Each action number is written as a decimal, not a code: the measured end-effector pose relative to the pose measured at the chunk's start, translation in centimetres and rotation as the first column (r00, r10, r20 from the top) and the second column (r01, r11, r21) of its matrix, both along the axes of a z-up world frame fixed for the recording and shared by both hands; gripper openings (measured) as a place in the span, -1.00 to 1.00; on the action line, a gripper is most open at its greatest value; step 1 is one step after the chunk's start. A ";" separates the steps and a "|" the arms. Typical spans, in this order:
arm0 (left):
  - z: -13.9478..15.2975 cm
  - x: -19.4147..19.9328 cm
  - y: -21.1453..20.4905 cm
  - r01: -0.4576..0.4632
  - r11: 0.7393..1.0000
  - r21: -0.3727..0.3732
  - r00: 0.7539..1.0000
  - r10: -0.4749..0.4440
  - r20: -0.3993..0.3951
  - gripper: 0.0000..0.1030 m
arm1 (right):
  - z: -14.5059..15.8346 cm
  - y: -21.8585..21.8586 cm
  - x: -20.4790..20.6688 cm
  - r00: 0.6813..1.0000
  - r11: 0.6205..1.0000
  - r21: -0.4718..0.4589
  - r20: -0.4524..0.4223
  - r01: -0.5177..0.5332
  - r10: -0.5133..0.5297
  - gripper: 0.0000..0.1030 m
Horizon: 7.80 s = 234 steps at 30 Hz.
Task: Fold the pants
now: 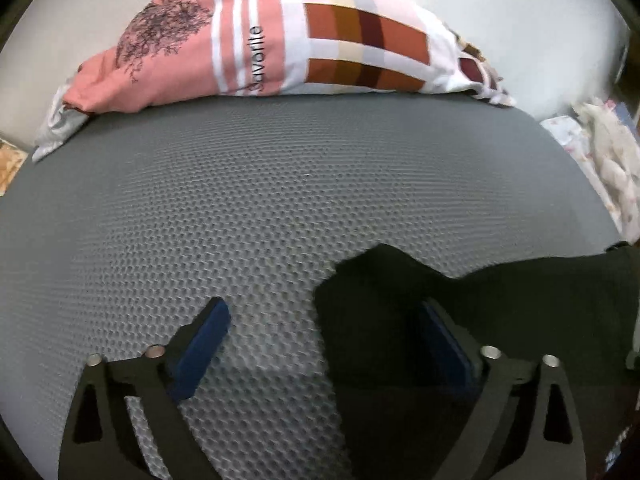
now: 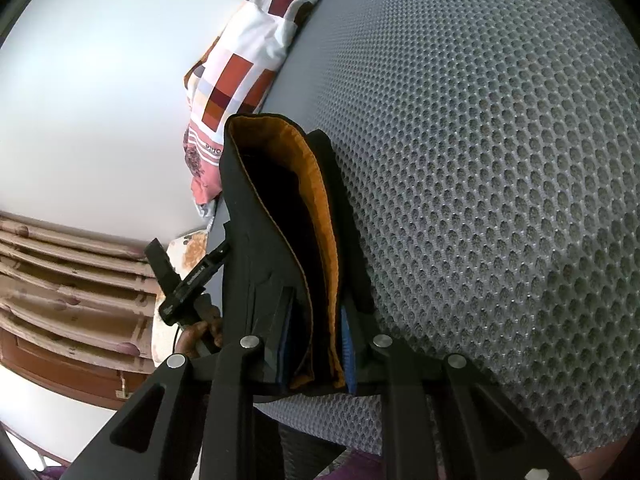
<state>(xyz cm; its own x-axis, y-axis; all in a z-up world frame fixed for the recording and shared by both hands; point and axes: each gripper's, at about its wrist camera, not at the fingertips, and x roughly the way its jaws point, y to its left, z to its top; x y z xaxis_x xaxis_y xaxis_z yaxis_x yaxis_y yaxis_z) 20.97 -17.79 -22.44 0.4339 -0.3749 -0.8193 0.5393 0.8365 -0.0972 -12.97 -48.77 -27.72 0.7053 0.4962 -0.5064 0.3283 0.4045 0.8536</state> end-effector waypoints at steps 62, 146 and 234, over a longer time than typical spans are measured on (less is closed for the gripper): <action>0.8 -16.3 7.4 0.004 0.999 0.034 0.975 -0.011 0.224 0.49 | 1.7 3.3 1.7 0.999 0.991 -0.127 -0.031 0.033 -0.038 -0.69; 10.6 -21.4 11.1 -0.062 0.998 0.009 0.934 0.055 0.352 0.89 | 17.5 14.1 3.4 0.999 0.451 -0.891 -0.044 -0.050 0.024 0.43; 7.5 -14.8 11.5 0.042 0.984 -0.172 0.998 -0.035 0.044 0.89 | 14.4 6.6 5.0 0.991 0.757 -0.640 -0.067 -0.130 0.114 -0.06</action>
